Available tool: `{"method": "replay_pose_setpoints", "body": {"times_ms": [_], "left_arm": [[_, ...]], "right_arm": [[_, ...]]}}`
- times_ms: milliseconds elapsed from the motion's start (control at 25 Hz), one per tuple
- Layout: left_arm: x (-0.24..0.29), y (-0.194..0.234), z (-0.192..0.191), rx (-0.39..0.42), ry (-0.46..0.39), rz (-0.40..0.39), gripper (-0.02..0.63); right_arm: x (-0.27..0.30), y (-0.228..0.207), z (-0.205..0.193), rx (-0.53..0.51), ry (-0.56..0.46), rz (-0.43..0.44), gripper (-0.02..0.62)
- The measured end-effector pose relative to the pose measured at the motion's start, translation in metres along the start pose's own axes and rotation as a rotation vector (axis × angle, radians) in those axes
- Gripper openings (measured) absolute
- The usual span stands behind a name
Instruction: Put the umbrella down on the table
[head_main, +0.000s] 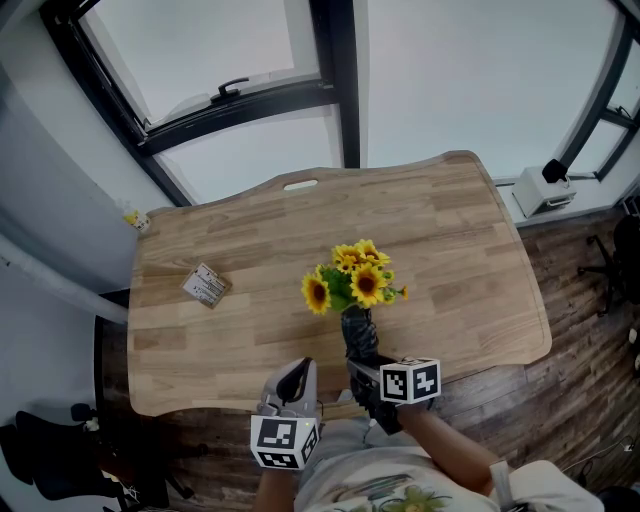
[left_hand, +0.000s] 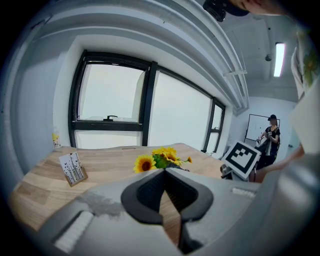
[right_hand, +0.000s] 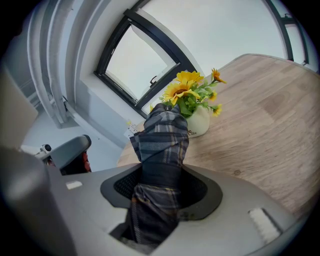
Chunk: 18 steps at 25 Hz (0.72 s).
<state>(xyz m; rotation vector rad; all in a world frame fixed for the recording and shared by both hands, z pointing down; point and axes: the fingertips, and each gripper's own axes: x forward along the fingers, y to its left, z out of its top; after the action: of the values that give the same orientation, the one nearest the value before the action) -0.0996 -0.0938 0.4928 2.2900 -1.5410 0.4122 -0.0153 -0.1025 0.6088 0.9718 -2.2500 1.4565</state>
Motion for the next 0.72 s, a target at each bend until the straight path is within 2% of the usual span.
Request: {"method": "replay_pose_setpoints", "body": {"times_ms": [720], "left_arm": [[0.002,0.008,-0.005,-0.015,0.01,0.008,0.005]], "right_arm": [[0.012,-0.016,-0.01,0.012,0.042,-0.052,0.212]]}}
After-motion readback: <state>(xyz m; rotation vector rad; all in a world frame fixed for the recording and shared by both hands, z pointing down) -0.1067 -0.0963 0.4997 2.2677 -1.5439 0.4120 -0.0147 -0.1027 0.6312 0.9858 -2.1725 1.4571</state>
